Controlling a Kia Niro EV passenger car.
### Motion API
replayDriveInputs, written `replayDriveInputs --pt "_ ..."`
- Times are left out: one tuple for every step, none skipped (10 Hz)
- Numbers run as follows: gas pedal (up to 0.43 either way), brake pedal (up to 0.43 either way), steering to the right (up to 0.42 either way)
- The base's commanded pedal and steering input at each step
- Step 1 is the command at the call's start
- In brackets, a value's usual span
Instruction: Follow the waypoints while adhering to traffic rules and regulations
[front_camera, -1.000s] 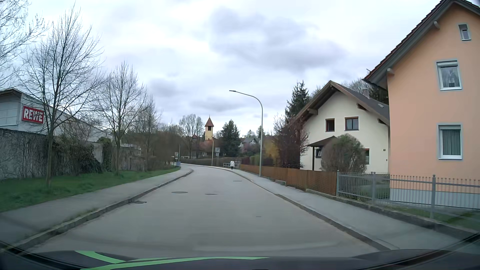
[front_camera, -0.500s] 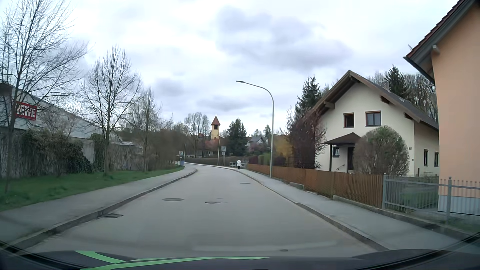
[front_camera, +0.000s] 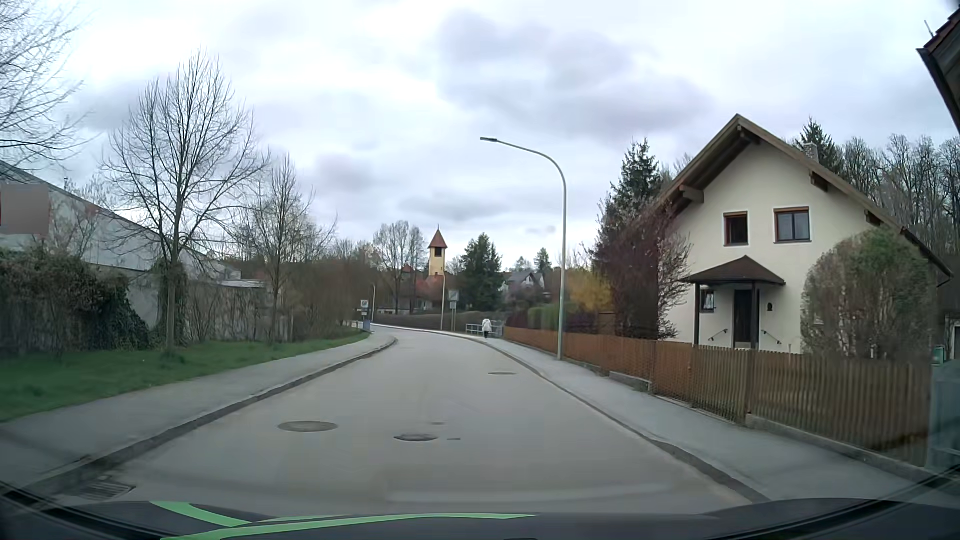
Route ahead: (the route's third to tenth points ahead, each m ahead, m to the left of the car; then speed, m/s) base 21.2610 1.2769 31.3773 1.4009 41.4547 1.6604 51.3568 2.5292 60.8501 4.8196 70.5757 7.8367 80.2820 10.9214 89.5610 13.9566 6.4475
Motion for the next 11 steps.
replayDriveInputs --pt "0.110 0.000 -0.011" --pt "0.110 0.000 -0.011" --pt "0.110 0.000 -0.010" --pt "0.110 0.000 -0.009" --pt "0.110 0.000 -0.008" --pt "0.110 0.000 -0.008" --pt "0.110 0.000 -0.007" --pt "0.110 0.000 -0.007" --pt "0.110 0.000 -0.007" --pt "0.110 0.000 -0.006" --pt "0.110 0.000 -0.008"
